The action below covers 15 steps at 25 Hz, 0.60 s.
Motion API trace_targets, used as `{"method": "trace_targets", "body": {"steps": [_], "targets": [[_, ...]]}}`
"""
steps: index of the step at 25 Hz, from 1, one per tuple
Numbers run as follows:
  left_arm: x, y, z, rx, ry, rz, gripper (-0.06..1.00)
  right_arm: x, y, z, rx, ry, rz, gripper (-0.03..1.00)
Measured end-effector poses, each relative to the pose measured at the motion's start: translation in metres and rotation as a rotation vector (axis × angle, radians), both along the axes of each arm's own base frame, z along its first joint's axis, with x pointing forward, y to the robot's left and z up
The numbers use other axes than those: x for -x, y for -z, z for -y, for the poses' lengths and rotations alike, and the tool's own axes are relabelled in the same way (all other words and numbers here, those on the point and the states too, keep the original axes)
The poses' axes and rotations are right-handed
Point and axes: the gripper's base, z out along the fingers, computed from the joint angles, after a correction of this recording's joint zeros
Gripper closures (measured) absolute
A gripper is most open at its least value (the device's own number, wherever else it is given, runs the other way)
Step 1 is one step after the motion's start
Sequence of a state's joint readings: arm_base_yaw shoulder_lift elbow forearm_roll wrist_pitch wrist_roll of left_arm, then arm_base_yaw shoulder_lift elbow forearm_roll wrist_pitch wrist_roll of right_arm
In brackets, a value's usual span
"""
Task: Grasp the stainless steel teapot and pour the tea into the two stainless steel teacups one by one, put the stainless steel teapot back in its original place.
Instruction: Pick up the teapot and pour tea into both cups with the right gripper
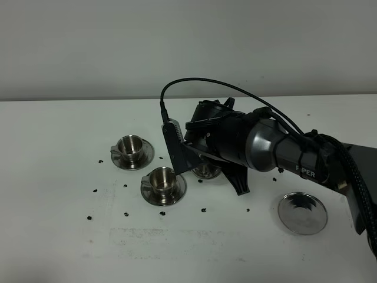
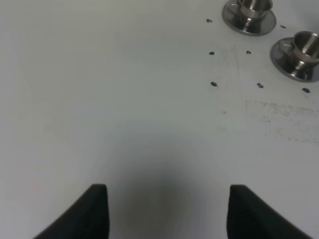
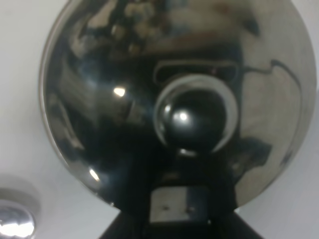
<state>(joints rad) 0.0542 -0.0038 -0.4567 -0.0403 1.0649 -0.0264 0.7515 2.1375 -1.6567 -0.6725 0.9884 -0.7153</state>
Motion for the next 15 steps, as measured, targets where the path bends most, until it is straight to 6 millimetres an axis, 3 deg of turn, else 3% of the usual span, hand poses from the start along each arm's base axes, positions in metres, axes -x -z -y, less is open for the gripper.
{"method": "trace_targets", "body": {"steps": [15], "targets": [[0.0,0.0,0.0,0.0,0.0,0.0,0.44,0.0006,-0.002,-0.0024,0.033,-0.029,0.027,0.77]]}}
